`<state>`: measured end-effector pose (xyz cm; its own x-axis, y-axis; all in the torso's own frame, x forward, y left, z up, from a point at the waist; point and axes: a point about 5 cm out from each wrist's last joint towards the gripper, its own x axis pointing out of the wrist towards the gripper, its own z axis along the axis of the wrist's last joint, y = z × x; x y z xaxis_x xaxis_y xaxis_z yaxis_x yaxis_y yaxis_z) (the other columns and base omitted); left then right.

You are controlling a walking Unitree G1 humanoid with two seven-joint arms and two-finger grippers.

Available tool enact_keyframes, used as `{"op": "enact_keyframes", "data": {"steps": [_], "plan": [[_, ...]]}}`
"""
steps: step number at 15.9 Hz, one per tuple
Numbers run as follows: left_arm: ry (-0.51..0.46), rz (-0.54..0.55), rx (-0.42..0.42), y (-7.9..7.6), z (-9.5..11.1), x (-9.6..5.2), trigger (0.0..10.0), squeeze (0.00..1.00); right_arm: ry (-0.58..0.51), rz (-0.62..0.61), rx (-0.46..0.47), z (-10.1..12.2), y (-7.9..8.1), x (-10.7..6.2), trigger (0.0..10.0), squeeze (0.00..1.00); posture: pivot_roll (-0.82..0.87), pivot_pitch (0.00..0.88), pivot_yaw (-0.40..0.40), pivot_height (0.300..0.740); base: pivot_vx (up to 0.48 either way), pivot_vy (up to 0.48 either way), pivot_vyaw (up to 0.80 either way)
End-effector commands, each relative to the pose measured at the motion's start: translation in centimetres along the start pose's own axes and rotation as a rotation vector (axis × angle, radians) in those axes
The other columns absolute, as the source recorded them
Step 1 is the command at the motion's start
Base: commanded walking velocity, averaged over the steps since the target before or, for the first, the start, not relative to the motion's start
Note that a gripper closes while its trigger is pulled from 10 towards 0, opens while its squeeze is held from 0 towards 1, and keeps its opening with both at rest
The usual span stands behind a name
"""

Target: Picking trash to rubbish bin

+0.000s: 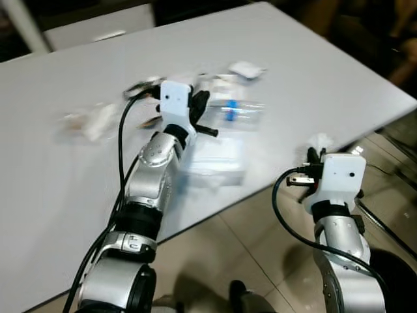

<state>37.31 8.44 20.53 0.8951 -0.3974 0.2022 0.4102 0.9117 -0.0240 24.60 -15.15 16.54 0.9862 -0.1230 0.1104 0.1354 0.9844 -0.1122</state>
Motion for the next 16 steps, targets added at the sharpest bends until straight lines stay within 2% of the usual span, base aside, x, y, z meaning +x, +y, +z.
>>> {"op": "enact_keyframes", "data": {"steps": [1, 7, 16], "plan": [[0.019, -0.001, 0.001, 0.36, -0.17, -0.03, 10.0, 0.00, 0.001, 0.010, 0.007, -0.11, 0.37, -0.14, 10.0, 0.00, 0.12, 0.151, 0.024, 0.740, 0.000, 0.319, 0.00], [0.024, -0.009, 0.005, 0.31, -0.14, 0.10, 10.0, 0.00, -0.002, 0.007, 0.006, -0.11, 0.39, -0.03, 10.0, 0.00, 0.12, 0.148, 0.028, 0.740, 0.000, 0.331, 0.00], [0.038, -0.014, 0.035, 0.12, -0.73, 0.01, 10.0, 0.00, -0.005, -0.001, -0.010, -0.10, 0.26, 0.05, 10.0, 0.00, 0.12, 0.142, 0.027, 0.740, 0.000, 0.000, 0.00]]}}
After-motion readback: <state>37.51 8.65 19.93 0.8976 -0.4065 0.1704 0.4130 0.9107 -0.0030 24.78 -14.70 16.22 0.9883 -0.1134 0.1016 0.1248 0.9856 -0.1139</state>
